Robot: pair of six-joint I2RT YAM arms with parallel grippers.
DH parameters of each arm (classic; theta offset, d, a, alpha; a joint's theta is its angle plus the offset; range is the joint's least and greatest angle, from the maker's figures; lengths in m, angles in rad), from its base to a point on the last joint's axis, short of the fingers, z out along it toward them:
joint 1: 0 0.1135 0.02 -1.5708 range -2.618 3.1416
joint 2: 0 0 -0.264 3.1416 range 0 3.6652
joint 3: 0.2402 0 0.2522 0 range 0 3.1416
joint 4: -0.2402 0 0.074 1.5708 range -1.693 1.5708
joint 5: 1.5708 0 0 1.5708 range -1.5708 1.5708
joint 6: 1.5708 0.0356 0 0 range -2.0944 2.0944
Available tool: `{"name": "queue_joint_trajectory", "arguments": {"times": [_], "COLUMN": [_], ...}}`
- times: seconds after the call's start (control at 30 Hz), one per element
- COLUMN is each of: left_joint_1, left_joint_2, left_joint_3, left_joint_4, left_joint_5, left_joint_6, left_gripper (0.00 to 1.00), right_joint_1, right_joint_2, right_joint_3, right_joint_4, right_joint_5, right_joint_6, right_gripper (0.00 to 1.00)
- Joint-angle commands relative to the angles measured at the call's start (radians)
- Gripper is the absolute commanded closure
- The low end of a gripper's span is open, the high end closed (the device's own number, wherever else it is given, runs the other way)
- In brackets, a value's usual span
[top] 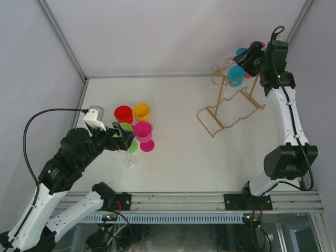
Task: Take the wine glass off the wine glass rack
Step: Pick up the wine glass from the wine rack.
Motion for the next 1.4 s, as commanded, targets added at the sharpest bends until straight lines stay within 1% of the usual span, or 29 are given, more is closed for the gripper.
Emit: {"name": "queue_joint_trajectory", "arguments": {"times": [0.0, 0.27, 0.5, 0.8, 0.93, 1.1, 1.3, 1.33, 1.37], "left_joint_1": [-0.002, -0.002, -0.002, -0.002, -0.002, -0.002, -0.002, -0.002, -0.002], "left_joint_2": [-0.001, 0.005, 0.004, 0.005, 0.006, 0.011, 0.015, 0.014, 0.013], "left_joint_3": [-0.014, -0.006, -0.008, -0.009, -0.009, -0.005, -0.007, -0.009, -0.009], "left_joint_4": [0.036, 0.037, 0.032, 0.028, 0.028, 0.026, 0.020, 0.019, 0.019], "left_joint_5": [0.018, 0.028, 0.031, 0.030, 0.031, 0.034, 0.039, 0.038, 0.037], "left_joint_6": [-0.011, -0.011, -0.011, -0.008, -0.007, -0.004, -0.003, -0.003, -0.003], "left_gripper": [0.00, 0.00, 0.00, 0.00, 0.00, 0.00, 0.00, 0.00, 0.00], "right_joint_1": [-0.002, -0.002, -0.003, -0.003, 0.004, 0.011, 0.013, 0.011, 0.011], "right_joint_2": [-0.008, 0.034, 0.053, 0.079, 0.114, 0.119, 0.101, 0.100, 0.097], "right_joint_3": [0.041, 0.048, 0.060, 0.086, 0.137, 0.141, 0.121, 0.120, 0.118], "right_joint_4": [0.011, 0.025, 0.047, 0.012, -0.035, -0.039, -0.013, -0.013, -0.011], "right_joint_5": [0.021, -0.002, -0.018, -0.005, -0.014, 0.004, 0.022, 0.015, 0.011], "right_joint_6": [0.008, 0.022, 0.054, 0.072, 0.065, 0.065, 0.075, 0.082, 0.090], "right_gripper": [0.51, 0.55, 0.60, 0.64, 0.63, 0.64, 0.71, 0.75, 0.76]}}
